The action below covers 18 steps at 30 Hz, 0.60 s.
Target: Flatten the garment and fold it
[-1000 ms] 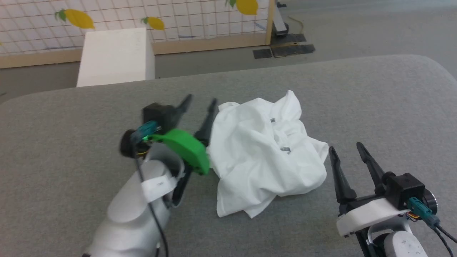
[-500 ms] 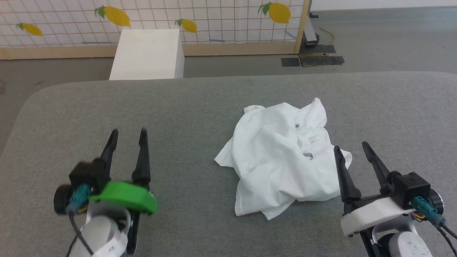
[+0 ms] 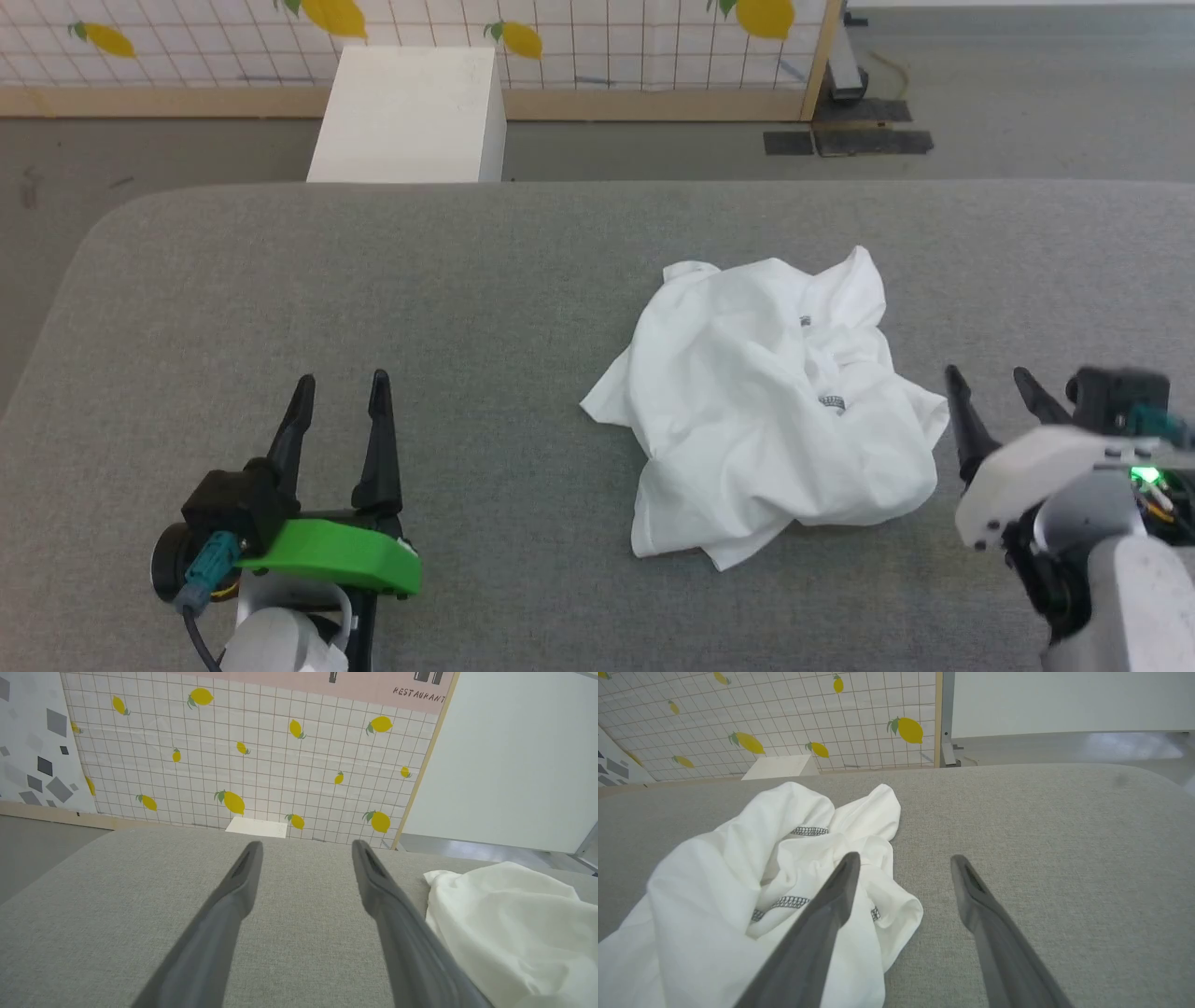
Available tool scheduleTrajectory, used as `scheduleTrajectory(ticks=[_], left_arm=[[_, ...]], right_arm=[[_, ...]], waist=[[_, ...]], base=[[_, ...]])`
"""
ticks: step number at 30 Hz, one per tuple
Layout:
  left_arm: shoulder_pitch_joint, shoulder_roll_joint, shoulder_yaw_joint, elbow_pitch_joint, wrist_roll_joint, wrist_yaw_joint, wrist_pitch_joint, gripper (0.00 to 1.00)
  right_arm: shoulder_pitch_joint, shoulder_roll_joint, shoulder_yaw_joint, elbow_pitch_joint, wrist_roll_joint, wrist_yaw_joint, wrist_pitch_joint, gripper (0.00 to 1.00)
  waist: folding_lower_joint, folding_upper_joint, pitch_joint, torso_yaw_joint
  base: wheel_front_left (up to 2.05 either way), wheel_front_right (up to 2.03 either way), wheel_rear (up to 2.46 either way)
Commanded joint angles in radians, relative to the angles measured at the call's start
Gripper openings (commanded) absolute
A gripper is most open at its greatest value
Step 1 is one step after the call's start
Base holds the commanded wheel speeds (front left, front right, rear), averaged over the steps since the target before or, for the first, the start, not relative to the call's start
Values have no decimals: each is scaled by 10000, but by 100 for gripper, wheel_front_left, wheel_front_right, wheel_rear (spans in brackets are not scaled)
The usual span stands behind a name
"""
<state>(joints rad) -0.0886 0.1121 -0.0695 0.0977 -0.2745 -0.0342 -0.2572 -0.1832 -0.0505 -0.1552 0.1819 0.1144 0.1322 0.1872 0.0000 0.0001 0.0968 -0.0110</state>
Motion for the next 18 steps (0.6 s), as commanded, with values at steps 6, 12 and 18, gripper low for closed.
scheduleTrajectory(ticks=[6,12,18], left_arm=[[-406,-301,176,-64,337,-365,-45,100],[-629,-483,278,-44,424,-578,-45,100],[-533,-560,406,52,492,-688,-45,100]], right_arm=[[-1643,3,-456,1959,-123,-15,2209,100],[-2560,3,-559,3538,-384,-15,4043,46],[-2577,-51,-662,2812,-713,-15,3593,0]], waist=[[0,-1,643,338],[0,-1,964,566],[0,-1,756,626]], base=[[0,0,0],[0,0,0],[0,0,0]])
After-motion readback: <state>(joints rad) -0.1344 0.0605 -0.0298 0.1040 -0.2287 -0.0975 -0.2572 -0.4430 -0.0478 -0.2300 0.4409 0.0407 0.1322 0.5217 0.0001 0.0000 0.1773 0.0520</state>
